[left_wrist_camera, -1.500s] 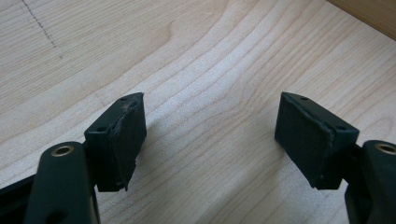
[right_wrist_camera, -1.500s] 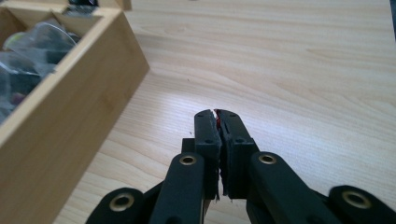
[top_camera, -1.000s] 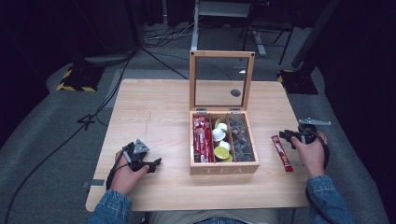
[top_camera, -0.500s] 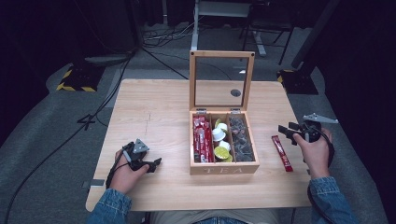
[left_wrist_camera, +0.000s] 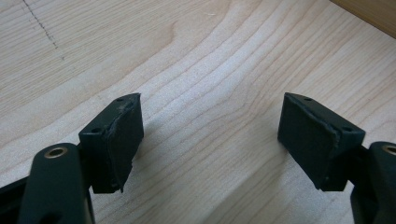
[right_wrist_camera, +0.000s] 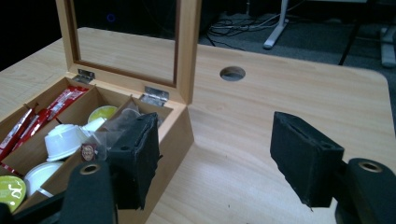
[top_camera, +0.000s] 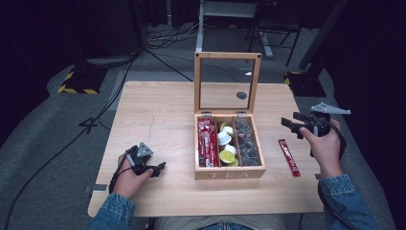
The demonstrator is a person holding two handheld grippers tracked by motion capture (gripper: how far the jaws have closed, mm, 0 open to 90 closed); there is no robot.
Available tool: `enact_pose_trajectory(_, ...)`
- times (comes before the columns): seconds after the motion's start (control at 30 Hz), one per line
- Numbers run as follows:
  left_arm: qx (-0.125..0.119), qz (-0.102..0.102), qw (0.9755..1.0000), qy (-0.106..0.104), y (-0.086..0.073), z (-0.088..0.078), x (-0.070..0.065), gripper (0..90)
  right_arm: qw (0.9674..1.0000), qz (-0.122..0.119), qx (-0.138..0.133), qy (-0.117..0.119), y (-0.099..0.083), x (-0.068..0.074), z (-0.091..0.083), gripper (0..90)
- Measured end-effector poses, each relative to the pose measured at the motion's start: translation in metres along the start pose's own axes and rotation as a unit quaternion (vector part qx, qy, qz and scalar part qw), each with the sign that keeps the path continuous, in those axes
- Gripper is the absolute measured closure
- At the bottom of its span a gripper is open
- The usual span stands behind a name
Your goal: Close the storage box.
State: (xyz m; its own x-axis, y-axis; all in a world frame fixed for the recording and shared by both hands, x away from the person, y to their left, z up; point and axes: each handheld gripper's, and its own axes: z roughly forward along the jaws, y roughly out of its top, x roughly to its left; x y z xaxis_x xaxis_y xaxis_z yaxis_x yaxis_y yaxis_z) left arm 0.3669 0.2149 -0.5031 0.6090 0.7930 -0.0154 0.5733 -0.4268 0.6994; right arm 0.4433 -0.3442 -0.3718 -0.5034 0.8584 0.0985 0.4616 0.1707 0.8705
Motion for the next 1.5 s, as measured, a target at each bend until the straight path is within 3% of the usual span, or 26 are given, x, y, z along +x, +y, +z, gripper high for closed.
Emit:
enact_pose_trajectory(0.17, 0.0, -0.002, 1.0, 0.002, 0.0, 0.0, -0.001, 22.8, 0.9997, -0.026, 0.0, 0.002, 0.021, 0.011, 0.005, 34.6)
enact_pose_trajectory(0.47, 0.0, -0.006, 1.0, 0.004, 0.0, 0.0, -0.001, 22.8, 0.9992, -0.036, -0.002, 0.017, 0.046, 0.017, 0.018, 34.2)
enact_pose_trajectory(0.93, -0.001, -0.005, 1.0, 0.001, -0.001, -0.001, -0.001, 22.8, 0.9979, -0.055, -0.016, 0.03, 0.086, 0.01, 0.039, 34.0)
enact_pose_trajectory(1.07, -0.001, -0.006, 1.0, 0.0, -0.001, -0.001, -0.001, 22.8, 0.9972, -0.061, -0.025, 0.035, 0.102, 0.005, 0.051, 34.0)
enact_pose_trajectory(1.5, -0.003, -0.01, 0.9999, 0.003, -0.001, 0.0, -0.001, 22.7, 0.996, -0.064, -0.035, 0.052, 0.129, 0.001, 0.084, 33.6)
